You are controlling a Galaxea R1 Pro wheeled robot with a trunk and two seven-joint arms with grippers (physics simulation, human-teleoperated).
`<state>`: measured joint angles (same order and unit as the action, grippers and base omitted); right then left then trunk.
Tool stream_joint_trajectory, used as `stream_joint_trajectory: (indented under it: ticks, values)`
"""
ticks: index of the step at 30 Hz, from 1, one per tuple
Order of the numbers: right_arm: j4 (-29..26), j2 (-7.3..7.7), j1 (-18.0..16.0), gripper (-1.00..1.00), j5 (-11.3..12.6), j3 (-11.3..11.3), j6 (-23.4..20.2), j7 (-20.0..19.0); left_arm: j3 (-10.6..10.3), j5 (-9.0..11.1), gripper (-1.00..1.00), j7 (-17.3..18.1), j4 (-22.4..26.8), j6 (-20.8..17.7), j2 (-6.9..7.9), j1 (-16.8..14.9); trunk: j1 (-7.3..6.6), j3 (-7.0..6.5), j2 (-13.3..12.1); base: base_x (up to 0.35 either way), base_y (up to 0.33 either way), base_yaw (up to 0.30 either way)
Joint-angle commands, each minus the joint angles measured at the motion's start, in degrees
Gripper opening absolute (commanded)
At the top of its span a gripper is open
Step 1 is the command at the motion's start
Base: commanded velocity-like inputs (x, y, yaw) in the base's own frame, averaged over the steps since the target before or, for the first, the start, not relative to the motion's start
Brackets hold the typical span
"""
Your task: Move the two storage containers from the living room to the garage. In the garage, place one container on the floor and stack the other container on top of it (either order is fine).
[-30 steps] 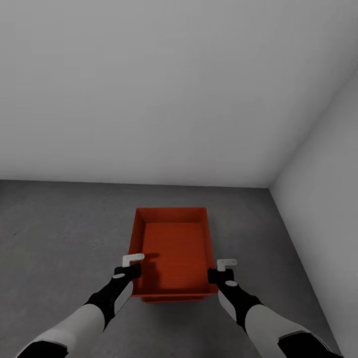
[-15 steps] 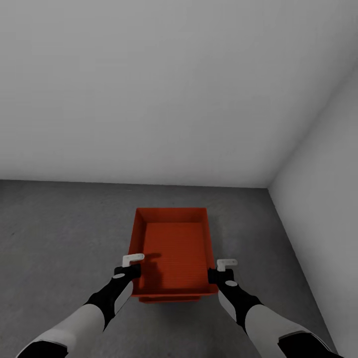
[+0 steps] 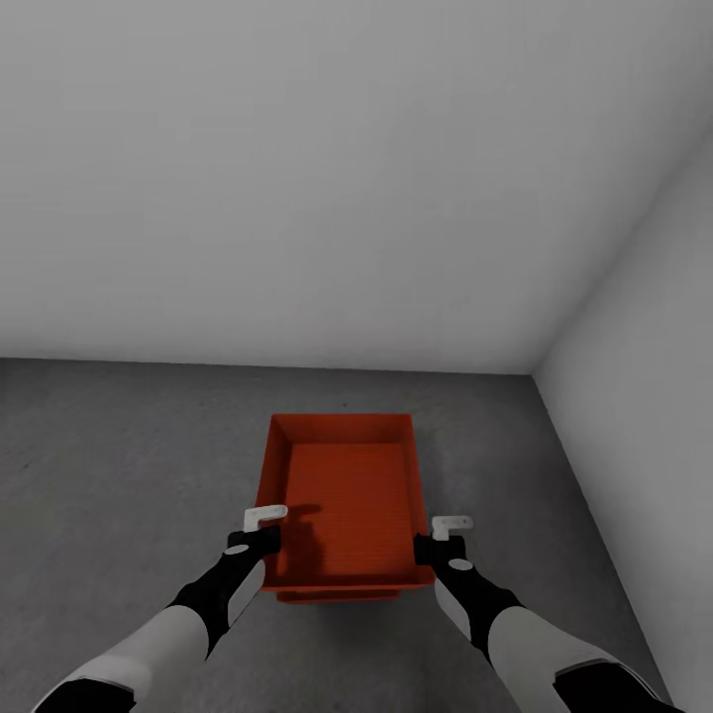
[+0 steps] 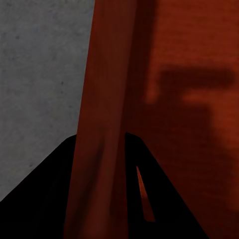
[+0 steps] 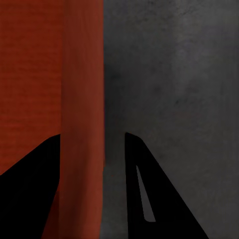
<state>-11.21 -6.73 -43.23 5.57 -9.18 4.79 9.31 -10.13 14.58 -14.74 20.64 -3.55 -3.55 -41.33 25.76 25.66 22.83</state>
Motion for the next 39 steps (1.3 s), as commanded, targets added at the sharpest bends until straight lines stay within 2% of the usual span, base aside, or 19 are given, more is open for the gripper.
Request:
stream_joint_trajectory:
  ticks: [1, 39]
  values:
    - [0.3, 0.05, 0.0, -1.0, 1.0, -0.5, 0.3, 0.3, 0.5, -0.8, -1.0, -0.7, 0.3, 2.8, 0.56, -0.1, 0.03, 0.08, 0.1, 0.0, 0.0, 0.0]
    - [0.3, 0.04, 0.0, -1.0, 1.0, -0.5, 0.3, 0.3, 0.4, -0.7, -1.0, -0.7, 0.3, 2.8, 0.6, -0.1, 0.03, 0.08, 0.1, 0.005, 0.0, 0.0]
